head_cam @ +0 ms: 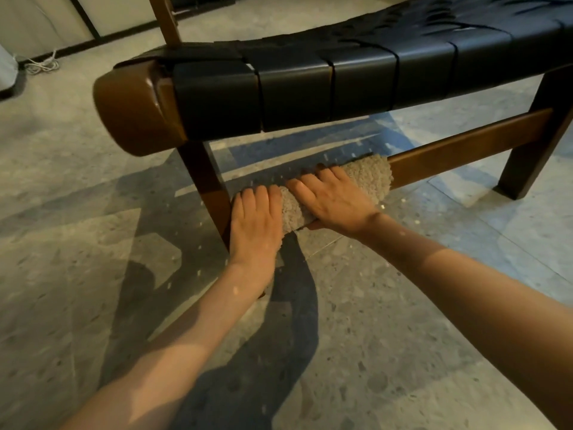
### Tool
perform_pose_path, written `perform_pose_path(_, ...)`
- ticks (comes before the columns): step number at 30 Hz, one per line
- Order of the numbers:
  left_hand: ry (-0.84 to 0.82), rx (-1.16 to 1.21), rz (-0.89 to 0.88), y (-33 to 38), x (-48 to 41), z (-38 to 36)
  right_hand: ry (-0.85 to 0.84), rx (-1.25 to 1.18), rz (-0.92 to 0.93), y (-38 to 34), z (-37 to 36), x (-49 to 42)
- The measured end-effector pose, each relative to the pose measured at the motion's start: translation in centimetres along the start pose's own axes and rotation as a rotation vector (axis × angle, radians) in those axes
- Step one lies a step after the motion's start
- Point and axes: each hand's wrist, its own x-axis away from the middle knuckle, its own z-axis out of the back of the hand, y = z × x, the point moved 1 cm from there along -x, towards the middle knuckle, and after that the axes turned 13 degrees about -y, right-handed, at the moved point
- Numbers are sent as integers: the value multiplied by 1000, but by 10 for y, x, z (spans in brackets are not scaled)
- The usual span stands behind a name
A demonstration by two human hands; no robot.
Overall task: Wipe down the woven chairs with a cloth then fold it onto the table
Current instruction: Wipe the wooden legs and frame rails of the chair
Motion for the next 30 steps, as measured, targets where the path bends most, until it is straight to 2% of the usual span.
perform_pose_path(4,83,-130,7,4,-3,-1,-26,-39,20,11,-4,-1)
perform_pose_path(12,135,-143,-64,43,-26,14,0,-31,-40,53,-23,21)
perform_pose_path(16,123,-123,-120,90,-50,34,52,-44,-114,100,-40,44)
perform_pose_path(19,74,-21,-169,131,-76,49,87,-56,-189,138,-53,66)
perform_pose_path(23,160,-10,-231,198,-112,72,52,-92,-330,199,-68,97)
perform_pose_path(30,200,30,-289,291,-158,109,16,-216,-544,285,-84,143)
